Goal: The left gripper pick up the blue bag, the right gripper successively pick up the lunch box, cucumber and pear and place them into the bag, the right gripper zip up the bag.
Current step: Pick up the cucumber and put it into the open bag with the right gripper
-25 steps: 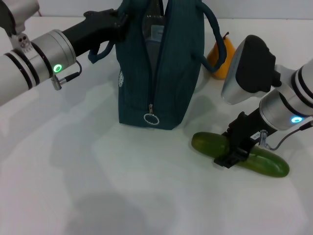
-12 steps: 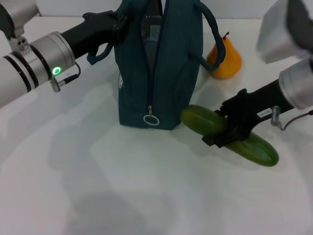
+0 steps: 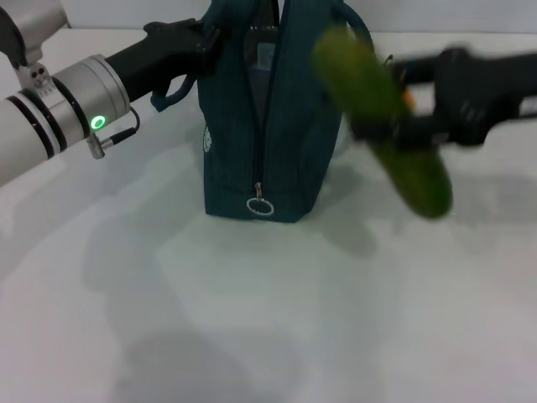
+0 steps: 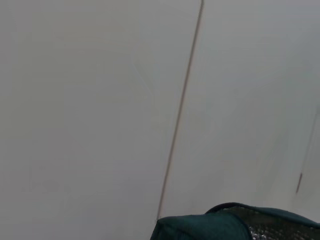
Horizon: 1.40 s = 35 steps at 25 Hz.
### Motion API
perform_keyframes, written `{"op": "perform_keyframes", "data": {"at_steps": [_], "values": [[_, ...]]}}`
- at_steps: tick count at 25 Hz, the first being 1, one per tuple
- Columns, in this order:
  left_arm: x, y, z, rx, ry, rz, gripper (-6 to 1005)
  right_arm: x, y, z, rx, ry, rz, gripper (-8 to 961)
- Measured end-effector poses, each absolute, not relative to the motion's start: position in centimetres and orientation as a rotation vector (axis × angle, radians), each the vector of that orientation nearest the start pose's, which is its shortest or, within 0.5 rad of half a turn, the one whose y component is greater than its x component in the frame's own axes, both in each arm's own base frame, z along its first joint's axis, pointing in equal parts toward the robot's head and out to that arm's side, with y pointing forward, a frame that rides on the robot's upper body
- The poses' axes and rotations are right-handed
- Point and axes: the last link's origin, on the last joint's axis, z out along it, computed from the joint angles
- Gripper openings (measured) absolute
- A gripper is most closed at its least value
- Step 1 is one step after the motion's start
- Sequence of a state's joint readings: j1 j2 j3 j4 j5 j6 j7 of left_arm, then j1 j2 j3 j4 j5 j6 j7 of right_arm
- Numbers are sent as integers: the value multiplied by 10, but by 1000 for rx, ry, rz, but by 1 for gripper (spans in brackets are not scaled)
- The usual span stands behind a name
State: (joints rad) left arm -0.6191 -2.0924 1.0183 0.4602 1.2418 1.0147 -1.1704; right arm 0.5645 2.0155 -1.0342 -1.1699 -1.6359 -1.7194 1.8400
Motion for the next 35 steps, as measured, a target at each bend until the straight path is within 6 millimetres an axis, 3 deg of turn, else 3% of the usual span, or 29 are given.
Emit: {"op": "perform_keyframes", "data": {"at_steps": [2,10,15,25,28,35], "values": [[-227,406,-18,-2213,-667,-913,43,133,348,74,-2854,293,1031,629],[-218,398,-19,-2269,-627,-981,43,146,384,95,-2553,430,1302,629],[-221,391,-19,-2278,-626,-999,43,139,412,96,-2479,545,1411,629],[-214,380,-20,-2329,-587,-1085,43,94,441,81,-2472,503,1410,628],[-202,368,-18,-2393,-561,-1201,43,93,442,68,-2476,503,1372,628],[-208,363,-9,-2406,-640,-1230,43,99,432,47,-2544,501,1309,628]]}}
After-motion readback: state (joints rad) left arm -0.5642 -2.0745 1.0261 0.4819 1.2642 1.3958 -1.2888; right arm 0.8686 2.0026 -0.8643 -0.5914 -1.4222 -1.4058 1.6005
